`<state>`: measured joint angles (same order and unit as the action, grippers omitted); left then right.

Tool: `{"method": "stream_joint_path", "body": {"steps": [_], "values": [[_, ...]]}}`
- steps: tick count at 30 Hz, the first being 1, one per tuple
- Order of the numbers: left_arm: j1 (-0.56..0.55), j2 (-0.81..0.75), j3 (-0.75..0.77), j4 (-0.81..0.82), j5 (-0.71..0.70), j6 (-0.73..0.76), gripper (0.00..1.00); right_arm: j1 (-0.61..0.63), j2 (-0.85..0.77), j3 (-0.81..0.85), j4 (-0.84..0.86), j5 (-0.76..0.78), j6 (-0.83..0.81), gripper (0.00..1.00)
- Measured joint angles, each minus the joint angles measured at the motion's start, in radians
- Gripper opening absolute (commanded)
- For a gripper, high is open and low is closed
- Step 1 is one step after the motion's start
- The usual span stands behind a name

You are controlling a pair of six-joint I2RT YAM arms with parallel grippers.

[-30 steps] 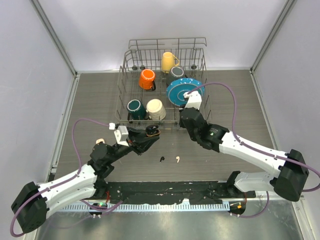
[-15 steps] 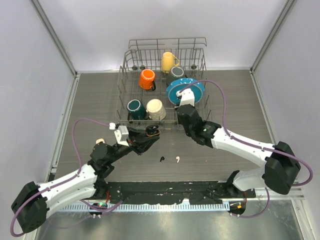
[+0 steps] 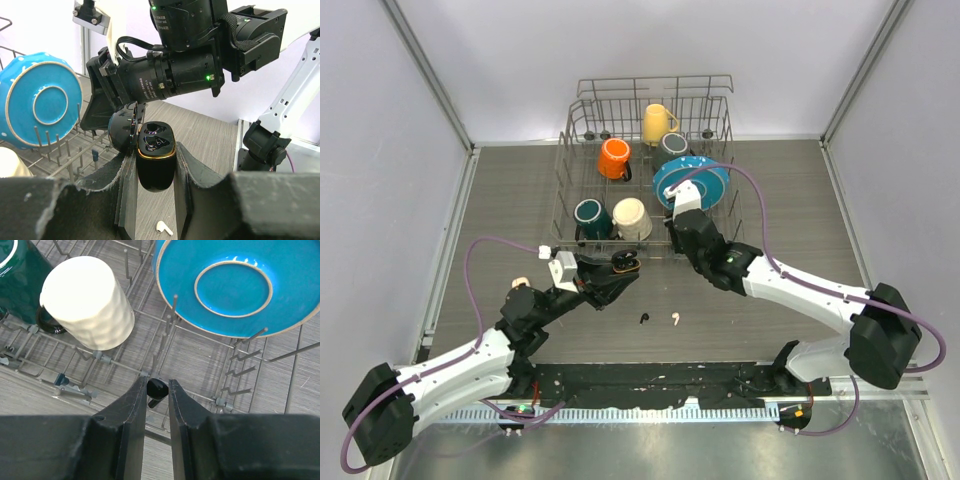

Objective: Insert the wireless bluetooth earbuds into the charging case
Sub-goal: Pick up the earbud from the center of the board.

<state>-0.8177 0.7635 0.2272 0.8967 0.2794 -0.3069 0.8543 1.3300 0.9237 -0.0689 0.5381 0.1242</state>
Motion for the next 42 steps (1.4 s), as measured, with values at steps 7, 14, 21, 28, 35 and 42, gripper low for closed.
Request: {"method": "stream_joint_path", "body": {"steps": [7, 14, 21, 28, 35, 42], "values": [[0.000, 0.000, 0.000, 0.000, 0.000, 0.000, 0.00, 0.000, -0.009, 0.000, -0.037, -0.050, -0.010, 0.01], [0.000, 0.008, 0.000, 0.000, 0.000, 0.000, 0.00, 0.000, -0.051, 0.000, -0.063, -0.085, -0.001, 0.01], [0.000, 0.012, 0.000, 0.000, 0.000, 0.000, 0.00, 0.000, -0.071, 0.000, -0.089, -0.108, 0.014, 0.01], [0.000, 0.013, 0.000, 0.001, 0.000, 0.000, 0.00, 0.000, -0.072, 0.000, -0.114, -0.128, 0.032, 0.01], [0.000, 0.020, 0.000, 0.001, 0.000, -0.001, 0.00, -0.002, -0.083, 0.000, -0.129, -0.140, 0.040, 0.01], [0.000, 0.021, 0.000, 0.001, 0.000, -0.001, 0.00, -0.005, -0.109, 0.000, -0.138, -0.144, 0.044, 0.01]]}}
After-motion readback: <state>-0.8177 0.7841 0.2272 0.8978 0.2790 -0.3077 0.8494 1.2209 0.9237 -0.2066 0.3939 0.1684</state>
